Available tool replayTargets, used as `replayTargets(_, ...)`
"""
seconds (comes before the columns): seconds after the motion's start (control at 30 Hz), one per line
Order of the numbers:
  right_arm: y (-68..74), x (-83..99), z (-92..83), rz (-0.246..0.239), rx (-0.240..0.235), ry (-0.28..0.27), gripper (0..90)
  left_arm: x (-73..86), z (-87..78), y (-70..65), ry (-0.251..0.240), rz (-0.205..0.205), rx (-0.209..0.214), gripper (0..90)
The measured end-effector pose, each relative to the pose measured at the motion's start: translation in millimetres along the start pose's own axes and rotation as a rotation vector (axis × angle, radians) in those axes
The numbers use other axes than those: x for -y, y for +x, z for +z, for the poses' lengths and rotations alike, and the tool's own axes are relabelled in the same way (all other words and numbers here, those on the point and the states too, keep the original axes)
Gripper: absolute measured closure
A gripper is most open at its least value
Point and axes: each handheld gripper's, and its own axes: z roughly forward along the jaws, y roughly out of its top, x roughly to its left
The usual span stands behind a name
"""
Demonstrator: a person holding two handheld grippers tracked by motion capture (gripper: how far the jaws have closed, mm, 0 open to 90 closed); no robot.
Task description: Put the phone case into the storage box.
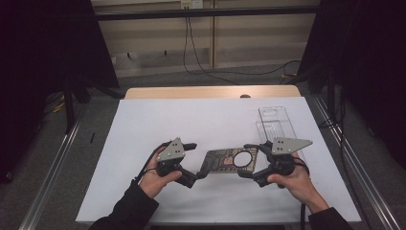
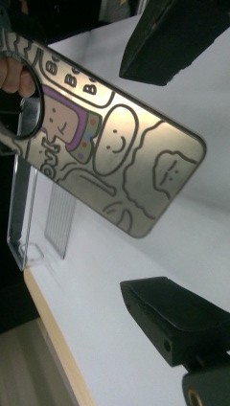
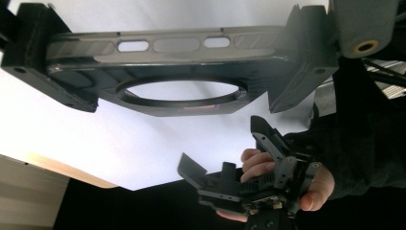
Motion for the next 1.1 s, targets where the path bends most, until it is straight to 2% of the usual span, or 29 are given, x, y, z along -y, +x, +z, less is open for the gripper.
replayTargets(0.27, -2.5, -0.7, -3.9, 0.006, 0.032, -0.017, 11.8, 6.0, -17.5, 1.1, -0.051, -0.029, -0.097, 2.4)
replayTargets(0.4, -2.9, -1.5, -5.7, 0.016, 0.049, -0.025, 11.8, 10.5, -26.6, 0.0, -0.094, -0.046, -0.143, 2.4)
replayTargets(0.57, -2.8, -2.6, -7.0, 0.018, 0.069, -0.027, 11.8, 18.0, -37.8, -1.5, -0.130, -0.071, -0.187, 2.5)
replayTargets(0.77, -3.7, -2.8, -8.6, 0.031, 0.091, -0.027, 11.8, 28.6, -53.5, -2.1, -0.174, -0.113, -0.242, 2.5)
replayTargets(0.9, -3.8, -3.4, -11.0, 0.050, 0.110, -0.028, 11.7, 37.2, -66.4, -2.5, -0.210, -0.148, -0.297, 2.3)
replayTargets(1.0, -4.0, -5.2, -13.8, 0.063, 0.128, -0.031, 11.8, 43.7, -74.9, -2.7, -0.223, -0.162, -0.320, 2.2)
replayTargets(1.03, -4.6, -5.7, -14.8, 0.066, 0.132, -0.034, 11.7, 45.2, -77.8, -2.4, -0.221, -0.169, -0.317, 2.2)
replayTargets(1.1, -5.7, -6.5, -16.9, 0.074, 0.145, -0.037, 11.7, 47.8, -83.0, -2.1, -0.225, -0.166, -0.334, 2.2)
